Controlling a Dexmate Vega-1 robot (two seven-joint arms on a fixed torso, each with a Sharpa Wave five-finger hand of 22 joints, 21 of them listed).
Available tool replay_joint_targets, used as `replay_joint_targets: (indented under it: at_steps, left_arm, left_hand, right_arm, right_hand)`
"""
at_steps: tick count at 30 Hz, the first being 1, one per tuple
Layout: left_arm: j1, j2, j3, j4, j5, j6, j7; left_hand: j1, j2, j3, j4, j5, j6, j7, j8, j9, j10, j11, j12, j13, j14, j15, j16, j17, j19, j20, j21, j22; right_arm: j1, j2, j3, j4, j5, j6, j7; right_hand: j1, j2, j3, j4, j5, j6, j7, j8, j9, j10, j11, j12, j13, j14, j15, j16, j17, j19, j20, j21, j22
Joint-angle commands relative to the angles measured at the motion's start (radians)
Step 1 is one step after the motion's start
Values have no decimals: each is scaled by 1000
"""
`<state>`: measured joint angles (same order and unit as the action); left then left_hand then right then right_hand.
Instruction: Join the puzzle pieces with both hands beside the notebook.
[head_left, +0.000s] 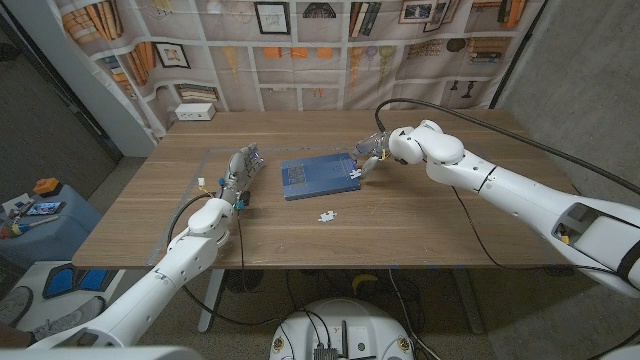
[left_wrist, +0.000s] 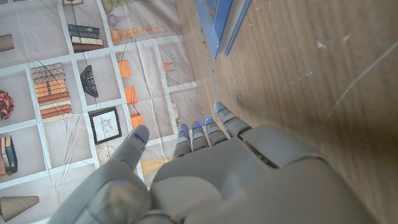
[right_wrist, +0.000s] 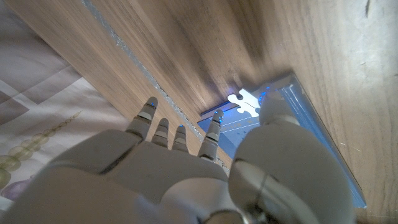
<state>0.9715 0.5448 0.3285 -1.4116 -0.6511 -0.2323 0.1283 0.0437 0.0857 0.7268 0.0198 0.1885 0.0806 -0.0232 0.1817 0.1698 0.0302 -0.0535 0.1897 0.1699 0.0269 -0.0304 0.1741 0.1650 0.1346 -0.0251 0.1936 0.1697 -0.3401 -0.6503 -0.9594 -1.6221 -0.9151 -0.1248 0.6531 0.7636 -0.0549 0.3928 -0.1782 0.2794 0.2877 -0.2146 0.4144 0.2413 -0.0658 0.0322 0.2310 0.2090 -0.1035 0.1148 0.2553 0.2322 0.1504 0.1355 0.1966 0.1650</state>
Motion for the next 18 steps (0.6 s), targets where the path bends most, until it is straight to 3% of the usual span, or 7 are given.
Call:
replay_joint_targets:
  at_steps: [1,18]
  left_arm:
    - [-7,0,2,10,-3,7,-7]
    - [-8,-1,2,11,-6,11,-7]
  left_hand:
    - [-11,65,5,0,-2,8,-1,-1,4,4,-3,-1,4,6,-17,2,2,5,-1,1,2]
    - [-13,65,6,1,-2,9,0,-1,4,5,-4,-1,4,7,-17,2,3,7,1,1,2]
  right_arm:
    - [-10,0,-2,8,-7,-10,-36]
    - [-45,-10,2,2,-26,-13,-125]
  right_hand:
    - [20,1,9,0,-7,16,-2,7,0,7,-5,5,2,17,-3,8,1,16,-9,9,4]
    - [79,-21,11,-1,-61,68,-3,29,-7,53,-31,7,0,70,-29,21,-2,69,-44,12,4]
